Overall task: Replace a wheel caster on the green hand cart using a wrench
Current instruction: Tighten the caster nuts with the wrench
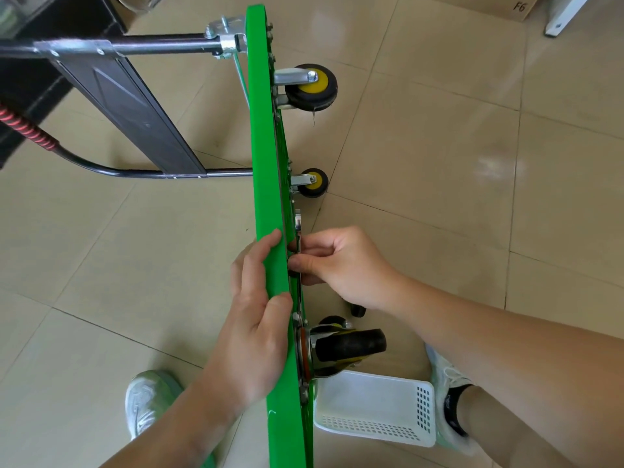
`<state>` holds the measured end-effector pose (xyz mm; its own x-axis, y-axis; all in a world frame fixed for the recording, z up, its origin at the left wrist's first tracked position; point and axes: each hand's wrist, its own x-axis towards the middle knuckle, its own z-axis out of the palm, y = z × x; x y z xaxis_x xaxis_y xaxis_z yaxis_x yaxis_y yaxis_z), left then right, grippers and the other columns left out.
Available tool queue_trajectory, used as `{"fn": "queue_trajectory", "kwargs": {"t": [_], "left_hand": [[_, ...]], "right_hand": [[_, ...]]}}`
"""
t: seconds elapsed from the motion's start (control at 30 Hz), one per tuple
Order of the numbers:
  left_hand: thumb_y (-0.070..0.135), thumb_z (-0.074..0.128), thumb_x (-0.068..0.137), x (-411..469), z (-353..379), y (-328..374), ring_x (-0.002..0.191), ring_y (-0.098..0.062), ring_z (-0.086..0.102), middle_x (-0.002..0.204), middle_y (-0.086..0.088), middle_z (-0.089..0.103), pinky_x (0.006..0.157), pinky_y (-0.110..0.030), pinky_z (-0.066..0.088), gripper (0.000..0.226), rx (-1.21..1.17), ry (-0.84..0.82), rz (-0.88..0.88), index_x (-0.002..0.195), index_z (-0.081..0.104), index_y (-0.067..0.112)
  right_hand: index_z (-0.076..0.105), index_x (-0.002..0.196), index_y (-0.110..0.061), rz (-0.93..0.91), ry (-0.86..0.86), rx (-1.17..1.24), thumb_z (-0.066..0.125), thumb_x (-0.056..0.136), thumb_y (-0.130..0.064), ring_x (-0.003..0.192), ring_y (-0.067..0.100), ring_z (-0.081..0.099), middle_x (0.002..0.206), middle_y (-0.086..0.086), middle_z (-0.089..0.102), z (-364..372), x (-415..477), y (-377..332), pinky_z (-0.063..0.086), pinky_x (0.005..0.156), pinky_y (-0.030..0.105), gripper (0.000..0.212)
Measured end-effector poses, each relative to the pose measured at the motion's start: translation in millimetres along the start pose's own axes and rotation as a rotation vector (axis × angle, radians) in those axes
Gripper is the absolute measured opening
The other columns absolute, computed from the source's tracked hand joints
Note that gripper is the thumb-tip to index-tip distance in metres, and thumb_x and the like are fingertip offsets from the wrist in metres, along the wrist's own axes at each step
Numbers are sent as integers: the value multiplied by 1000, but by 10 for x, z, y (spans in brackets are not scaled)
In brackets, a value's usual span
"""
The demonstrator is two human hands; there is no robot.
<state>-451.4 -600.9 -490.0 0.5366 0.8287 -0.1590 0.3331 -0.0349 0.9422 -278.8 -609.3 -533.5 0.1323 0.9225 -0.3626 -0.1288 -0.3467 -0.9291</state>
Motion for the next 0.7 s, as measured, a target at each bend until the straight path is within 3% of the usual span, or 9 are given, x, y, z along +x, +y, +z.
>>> {"fn": "queue_trajectory", "kwargs": {"t": [0.13,0.37,0.57,0.7], "left_hand": [[17,36,86,-8,-4,11,135,17,33,145,23,33,106,0,25,63,-1,-14,-6,137,30,54],[18,36,87,-3,1,6,137,13,33,145,25,33,111,-6,26,62,5,-15,-12,137,30,55],[18,37,87,-6,2,-15,136,12,34,144,26,34,105,-2,26,62,5,-12,-3,137,31,54],[18,37,87,-2,3,-16,134,12,35,143,24,35,101,1,27,61,6,-1,-4,137,31,53]], "right_hand": [[72,114,-5,117,22,53,69,93,-7,89,20,76,99,10,78,-46,135,85,62,79,32,22],[68,114,7,284,53,37,67,94,-10,79,25,75,102,22,74,-39,320,318,63,79,37,26],[69,107,-1,182,154,45,69,93,-9,85,28,76,96,14,74,-199,313,-8,62,81,40,16],[70,104,-13,76,72,19,68,93,-5,87,22,76,93,4,77,-205,127,-250,62,80,37,14]]}}
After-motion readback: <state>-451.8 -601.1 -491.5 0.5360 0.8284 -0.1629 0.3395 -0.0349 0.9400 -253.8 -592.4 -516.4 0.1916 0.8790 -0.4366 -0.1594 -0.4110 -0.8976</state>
